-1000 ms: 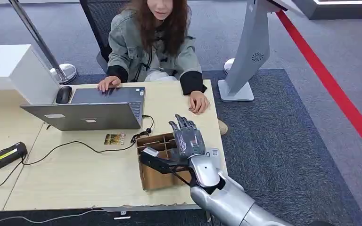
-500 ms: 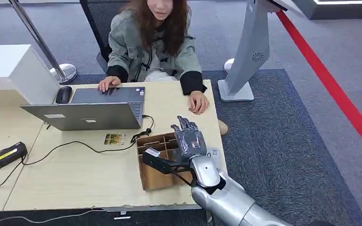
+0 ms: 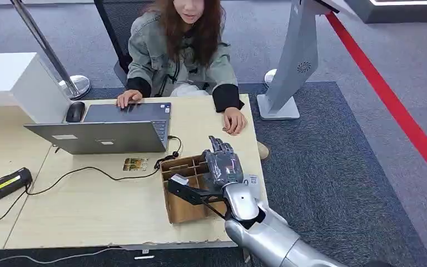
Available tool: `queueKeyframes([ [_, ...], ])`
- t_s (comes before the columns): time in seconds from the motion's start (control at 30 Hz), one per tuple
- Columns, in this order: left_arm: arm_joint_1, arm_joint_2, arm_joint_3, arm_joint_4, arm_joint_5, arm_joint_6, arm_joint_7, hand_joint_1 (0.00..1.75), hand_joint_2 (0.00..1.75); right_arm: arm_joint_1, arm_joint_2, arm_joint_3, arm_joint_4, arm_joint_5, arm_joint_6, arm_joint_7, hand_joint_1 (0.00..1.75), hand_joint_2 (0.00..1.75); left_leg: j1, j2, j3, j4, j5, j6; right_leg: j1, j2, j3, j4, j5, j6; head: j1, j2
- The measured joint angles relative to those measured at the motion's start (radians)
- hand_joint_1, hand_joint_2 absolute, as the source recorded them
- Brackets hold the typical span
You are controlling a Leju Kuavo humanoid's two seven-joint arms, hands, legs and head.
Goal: Pass the card to the sensor for recognition and then transmit it.
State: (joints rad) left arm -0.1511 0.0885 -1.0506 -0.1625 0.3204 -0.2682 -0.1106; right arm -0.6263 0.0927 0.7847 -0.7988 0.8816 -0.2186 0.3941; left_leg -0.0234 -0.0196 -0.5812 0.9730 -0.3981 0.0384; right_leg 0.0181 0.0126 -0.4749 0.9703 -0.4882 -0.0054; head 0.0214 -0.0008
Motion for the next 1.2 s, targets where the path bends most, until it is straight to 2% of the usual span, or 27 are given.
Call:
queueKeyframes([
  [0.43, 0.000, 0.000, 0.000, 0.000, -0.001, -0.004, 0.000, 0.00, 0.00, -0.016, 0.002, 0.007, 0.011, 0.026, 0.023, 0.003, 0.66, 1.75, 0.000, 0.000, 0.000, 0.000, 0.000, 0.000, 0.000, 0.000, 0.000, 0.000, 0.000, 0.000, 0.000, 0.000],
  [0.7, -0.001, 0.000, 0.000, 0.000, -0.001, -0.005, 0.000, 0.00, 0.00, -0.027, 0.005, 0.009, 0.016, 0.027, 0.024, 0.003, 0.72, 1.75, 0.000, 0.000, 0.000, 0.000, 0.000, 0.000, 0.000, 0.000, 0.000, 0.000, 0.000, 0.000, 0.000, 0.000],
  [0.8, -0.001, 0.000, 0.000, 0.000, -0.001, -0.005, 0.000, 0.00, 0.00, -0.027, 0.006, 0.010, 0.018, 0.027, 0.024, 0.003, 0.79, 1.75, 0.000, 0.000, 0.000, 0.000, 0.000, 0.000, 0.000, 0.000, 0.000, 0.000, 0.000, 0.000, 0.000, 0.000],
  [0.83, -0.001, 0.000, 0.000, 0.000, -0.001, -0.005, 0.000, 0.00, 0.00, -0.028, 0.006, 0.010, 0.018, 0.027, 0.024, 0.003, 0.94, 1.75, 0.000, 0.000, 0.000, 0.000, 0.000, 0.000, 0.000, 0.000, 0.000, 0.000, 0.000, 0.000, 0.000, 0.000],
  [0.87, -0.001, 0.000, 0.000, 0.000, -0.001, -0.005, 0.000, 0.00, 0.00, -0.028, 0.006, 0.010, 0.019, 0.027, 0.024, 0.003, 1.20, 1.75, 0.000, 0.000, 0.000, 0.000, 0.000, 0.000, 0.000, 0.000, 0.000, 0.000, 0.000, 0.000, 0.000, 0.000],
  [0.9, -0.002, 0.000, 0.000, 0.000, -0.001, -0.005, 0.000, 0.00, 0.00, -0.029, 0.006, 0.010, 0.020, 0.027, 0.024, 0.003, 1.20, 1.75, 0.000, 0.000, 0.000, 0.000, 0.000, 0.000, 0.000, 0.000, 0.000, 0.000, 0.000, 0.000, 0.000, 0.000],
  [0.97, -0.002, 0.000, 0.000, 0.000, -0.002, -0.005, 0.000, 0.00, 0.00, -0.031, 0.006, 0.012, 0.023, 0.027, 0.024, 0.003, 1.68, 1.75, 0.000, 0.000, 0.000, 0.000, 0.000, 0.000, 0.000, 0.000, 0.000, 0.000, 0.000, 0.000, 0.000, 0.000],
  [1.03, -0.002, 0.000, 0.000, 0.000, -0.001, -0.005, 0.000, 0.00, 0.00, -0.031, 0.006, 0.014, 0.024, 0.027, 0.024, 0.003, 1.75, 1.75, 0.000, 0.000, 0.000, 0.000, 0.000, 0.000, 0.000, 0.000, 0.000, 0.000, 0.000, 0.000, 0.000, 0.000],
  [1.2, -0.002, 0.000, 0.000, 0.000, -0.001, -0.004, 0.000, 0.00, 0.00, -0.033, 0.007, 0.015, 0.024, 0.027, 0.026, 0.003, 1.75, 1.75, 0.000, 0.000, 0.000, 0.000, 0.000, 0.000, 0.000, 0.000, 0.000, 0.000, 0.000, 0.000, 0.000, 0.000],
])
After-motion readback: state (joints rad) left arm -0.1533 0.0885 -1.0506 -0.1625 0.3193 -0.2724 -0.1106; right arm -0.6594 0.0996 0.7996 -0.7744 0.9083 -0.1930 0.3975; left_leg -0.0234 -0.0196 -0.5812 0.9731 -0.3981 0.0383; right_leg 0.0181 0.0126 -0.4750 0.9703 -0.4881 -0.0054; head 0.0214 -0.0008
